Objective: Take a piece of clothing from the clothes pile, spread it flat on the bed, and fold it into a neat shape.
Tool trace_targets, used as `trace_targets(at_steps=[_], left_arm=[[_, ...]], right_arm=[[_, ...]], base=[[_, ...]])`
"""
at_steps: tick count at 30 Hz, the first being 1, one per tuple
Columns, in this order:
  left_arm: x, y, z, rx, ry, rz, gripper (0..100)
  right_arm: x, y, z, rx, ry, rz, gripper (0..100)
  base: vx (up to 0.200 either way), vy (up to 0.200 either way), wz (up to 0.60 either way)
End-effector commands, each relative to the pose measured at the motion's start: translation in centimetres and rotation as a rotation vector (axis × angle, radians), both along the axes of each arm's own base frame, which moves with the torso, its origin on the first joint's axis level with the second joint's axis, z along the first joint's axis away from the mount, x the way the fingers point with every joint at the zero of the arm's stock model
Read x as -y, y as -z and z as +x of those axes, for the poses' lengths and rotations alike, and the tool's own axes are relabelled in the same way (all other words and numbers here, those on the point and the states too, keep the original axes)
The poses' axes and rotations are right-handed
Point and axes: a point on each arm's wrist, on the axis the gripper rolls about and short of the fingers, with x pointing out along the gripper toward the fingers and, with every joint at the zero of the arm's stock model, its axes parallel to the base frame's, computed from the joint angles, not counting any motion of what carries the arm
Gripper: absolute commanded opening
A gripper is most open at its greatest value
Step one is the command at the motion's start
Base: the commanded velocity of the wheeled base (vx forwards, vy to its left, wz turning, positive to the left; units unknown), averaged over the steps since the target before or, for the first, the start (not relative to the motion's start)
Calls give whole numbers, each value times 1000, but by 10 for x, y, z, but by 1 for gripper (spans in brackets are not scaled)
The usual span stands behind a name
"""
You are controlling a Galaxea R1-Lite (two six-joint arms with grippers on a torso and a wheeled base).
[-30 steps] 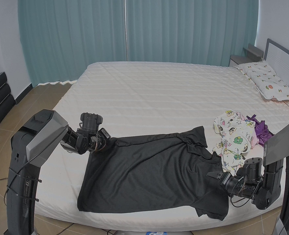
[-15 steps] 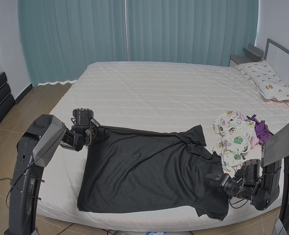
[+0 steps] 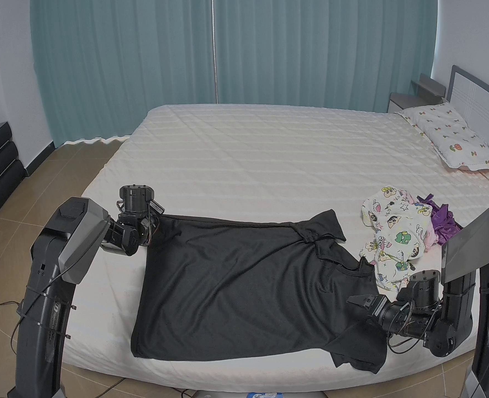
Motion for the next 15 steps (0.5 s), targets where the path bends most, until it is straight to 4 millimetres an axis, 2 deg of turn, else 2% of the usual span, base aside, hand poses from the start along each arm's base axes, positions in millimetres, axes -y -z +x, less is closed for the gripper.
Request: trace_targets(at_steps=[1,3,7,9,10,15], left_arm=[[-6,-4,2,10,-14,-7,100],[-10,-4,0,-7,-32,-32,100],[-26,-19,-2,-33,-17,-150,100],[-30,-22,-4,-45,-21,-179,100],[-33,-31,-9,-71,-28,-228,100],[-31,-41,-30,-140,79,-309,100]], right_arm=[[-1,-4,2,27,0,10,100],[0,-17,3,75,15,17,100],[0,-45,4,179,29,52,100],[0,-48,4,193,28,55,100],[-2,-54,10,231,37,59,100],[-7,-58,35,297,81,30,100]], base=[[0,0,0],[0,0,0],[0,0,0],[0,0,0],[0,0,0],[0,0,0]])
